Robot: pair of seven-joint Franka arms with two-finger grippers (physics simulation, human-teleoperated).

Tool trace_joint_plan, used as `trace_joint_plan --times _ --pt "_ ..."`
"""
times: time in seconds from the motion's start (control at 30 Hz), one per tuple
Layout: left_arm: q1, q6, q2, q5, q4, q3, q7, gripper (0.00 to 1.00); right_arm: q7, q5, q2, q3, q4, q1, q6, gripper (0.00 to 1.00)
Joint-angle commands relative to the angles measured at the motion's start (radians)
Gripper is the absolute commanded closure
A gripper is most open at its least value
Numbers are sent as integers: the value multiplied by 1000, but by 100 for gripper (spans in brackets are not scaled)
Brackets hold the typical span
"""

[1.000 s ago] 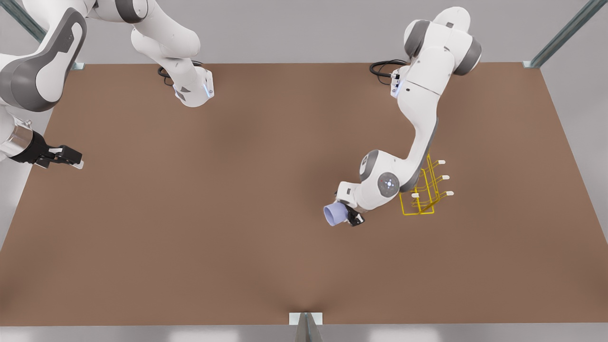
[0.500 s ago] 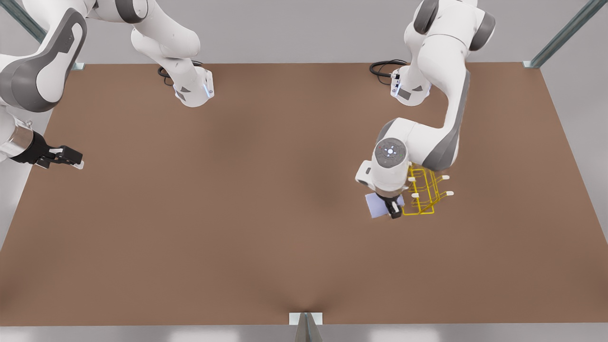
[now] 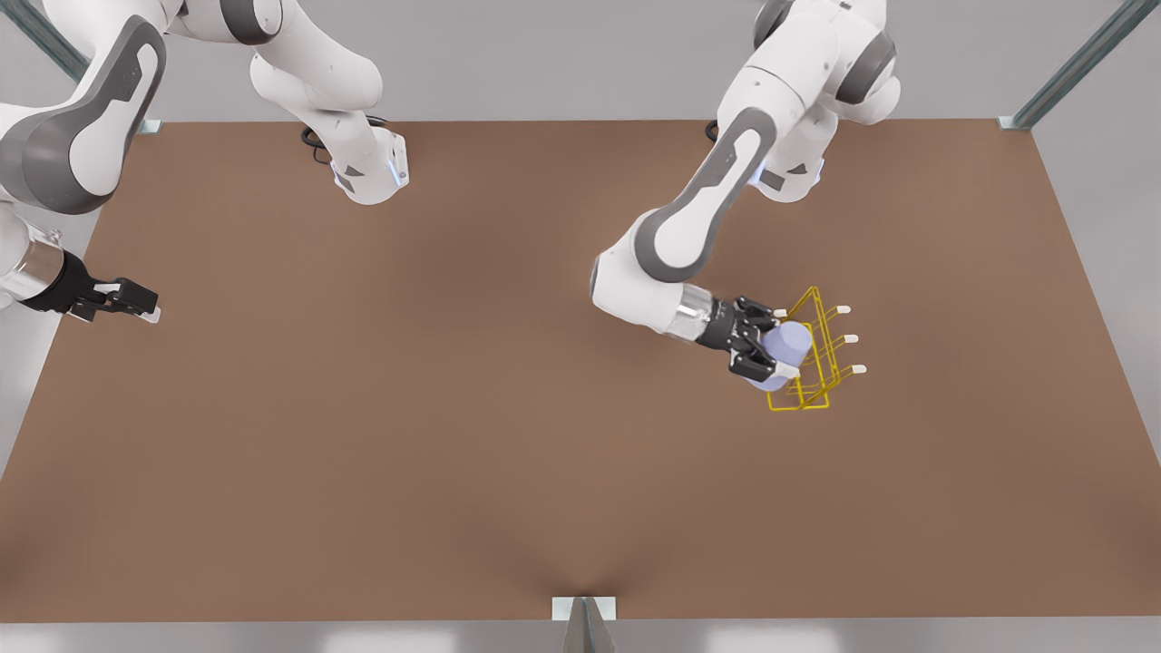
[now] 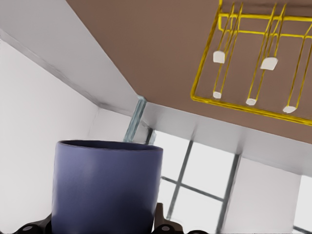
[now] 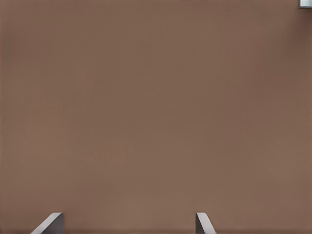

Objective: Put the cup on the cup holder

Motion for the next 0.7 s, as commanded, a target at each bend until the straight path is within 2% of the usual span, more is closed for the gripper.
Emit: trace_joint_plan --times 0.0,0.07,0.33,0.47,0.67 --pt "-2 -96 13 120 -18 2 -119 27 0 1 -1 0 0 -1 0 0" --pt "0 -107 21 174 -55 11 -141 27 0 1 -1 0 0 -1 0 0" --pt "21 -98 137 165 -75 34 -230 26 0 1 -1 0 0 -1 0 0" --pt "24 -116 124 130 -185 47 -283 26 0 2 0 0 0 1 0 0" --pt "17 -130 133 93 -217 45 -342 26 0 2 0 0 0 1 0 0"
